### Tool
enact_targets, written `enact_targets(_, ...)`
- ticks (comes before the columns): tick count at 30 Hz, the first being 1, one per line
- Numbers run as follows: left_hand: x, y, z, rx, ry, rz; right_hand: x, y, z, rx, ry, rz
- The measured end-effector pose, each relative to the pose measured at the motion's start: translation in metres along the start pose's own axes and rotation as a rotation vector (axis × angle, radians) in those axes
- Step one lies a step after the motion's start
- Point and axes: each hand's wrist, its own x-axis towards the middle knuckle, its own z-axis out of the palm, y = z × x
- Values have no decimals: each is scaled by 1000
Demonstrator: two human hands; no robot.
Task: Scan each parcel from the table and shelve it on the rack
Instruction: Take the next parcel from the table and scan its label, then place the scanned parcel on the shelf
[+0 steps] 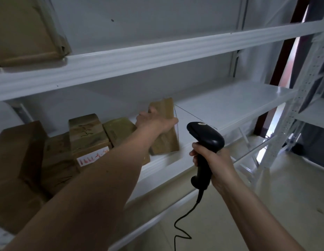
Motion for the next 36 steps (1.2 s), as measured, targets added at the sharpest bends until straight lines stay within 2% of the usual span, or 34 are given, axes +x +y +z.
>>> enact_targets(5,9,6,16,253,-66,-40,20,6,-6,25,-55,59)
enact_targets(10,12,15,18,445,-10,42,36,11,-12,40,-70,91)
enact_targets(12,22,12,16,383,-78,162,41,13,-14,50,-76,99)
enact_targets(14,36,6,13,285,-186,354,45,15,-16,55,-83,109)
enact_targets(17,53,-5,15,383,-309,483,50,20,-17,43,-100,127)
enact_targets(19,58,-8,22,406,-283,422,53,23,-15,47,-114,145)
enact_targets(21,58,-6,28,393,-208,284,55,26,-12,52,-124,163)
enact_targets(24,57,0,30,534,-145,166,57,29,-7,62,-146,173)
enact_targets(31,53,5,13,727,-173,136,54,35,2,68,-186,211)
enact_targets(36,43,-4,14,554,-175,211,50,36,10,71,-217,230)
